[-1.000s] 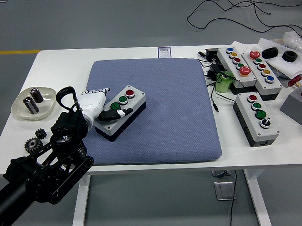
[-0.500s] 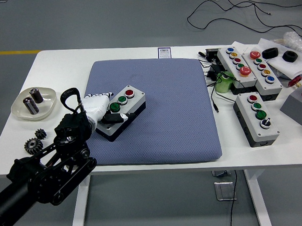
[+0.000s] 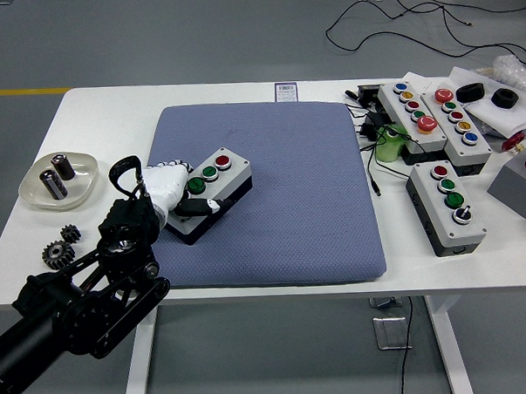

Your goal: Pick up the button,place it on the desk,press the button,press the button

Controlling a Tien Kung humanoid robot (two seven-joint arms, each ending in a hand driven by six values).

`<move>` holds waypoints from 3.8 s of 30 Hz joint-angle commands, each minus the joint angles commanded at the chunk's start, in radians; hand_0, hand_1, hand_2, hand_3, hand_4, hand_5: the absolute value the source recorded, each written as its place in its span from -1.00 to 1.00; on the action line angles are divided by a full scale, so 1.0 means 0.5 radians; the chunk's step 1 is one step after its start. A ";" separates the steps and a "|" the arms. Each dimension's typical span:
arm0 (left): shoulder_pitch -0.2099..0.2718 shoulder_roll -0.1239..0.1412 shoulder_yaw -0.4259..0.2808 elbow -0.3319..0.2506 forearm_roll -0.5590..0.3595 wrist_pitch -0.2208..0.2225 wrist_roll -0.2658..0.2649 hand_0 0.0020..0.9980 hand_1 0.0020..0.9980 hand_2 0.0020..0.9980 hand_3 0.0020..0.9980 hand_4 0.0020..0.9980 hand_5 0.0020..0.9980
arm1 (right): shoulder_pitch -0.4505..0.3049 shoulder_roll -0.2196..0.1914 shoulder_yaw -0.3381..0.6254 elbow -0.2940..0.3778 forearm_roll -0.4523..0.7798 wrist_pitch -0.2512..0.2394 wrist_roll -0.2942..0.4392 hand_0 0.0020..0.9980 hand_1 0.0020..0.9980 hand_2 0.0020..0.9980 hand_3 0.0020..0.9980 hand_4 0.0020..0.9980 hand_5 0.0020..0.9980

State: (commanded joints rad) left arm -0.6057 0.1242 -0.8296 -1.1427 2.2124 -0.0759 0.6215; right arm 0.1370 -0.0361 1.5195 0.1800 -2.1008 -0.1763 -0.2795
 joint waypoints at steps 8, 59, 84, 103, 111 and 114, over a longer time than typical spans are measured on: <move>0.010 0.021 -0.013 0.036 0.025 0.017 -0.241 -0.38 -0.41 -0.39 -0.24 -0.16 -1.00 | 0.004 0.001 -0.010 0.000 0.016 -0.002 0.003 0.34 0.29 0.38 0.26 -0.38 -0.65; -0.138 0.139 0.148 0.328 0.113 0.179 -1.450 0.07 0.39 0.59 0.75 0.89 -0.02 | 0.009 0.003 0.001 0.000 0.003 -0.001 -0.001 0.34 0.29 0.38 0.26 -0.38 -0.65; 0.027 0.216 -0.220 -0.180 -0.203 0.537 -1.464 0.55 0.67 0.82 0.75 0.98 0.92 | 0.002 0.003 0.022 0.000 -0.012 -0.002 -0.001 0.34 0.29 0.38 0.26 -0.38 -0.65; 0.046 0.245 -0.125 -0.421 -0.529 0.217 -1.249 -1.00 -1.00 -0.98 0.10 0.40 1.00 | 0.010 0.005 0.011 0.000 0.007 -0.005 0.002 0.34 0.29 0.37 0.26 -0.38 -0.65; 0.043 0.240 -0.044 -0.371 -0.501 0.096 -1.164 -1.00 -1.00 -1.00 0.13 0.36 0.85 | 0.011 0.004 0.009 0.000 0.007 -0.005 0.002 0.34 0.29 0.37 0.26 -0.39 -0.65; 0.044 0.243 -0.028 -0.363 -0.501 0.084 -1.156 -1.00 -1.00 -1.00 0.13 0.36 0.85 | 0.011 0.004 0.007 0.000 0.011 -0.006 0.003 0.34 0.29 0.37 0.26 -0.39 -0.65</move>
State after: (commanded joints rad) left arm -0.5840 0.2455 -0.8436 -1.3241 1.9619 -0.0338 0.0434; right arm 0.1425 -0.0343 1.5232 0.1800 -2.0954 -0.1790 -0.2779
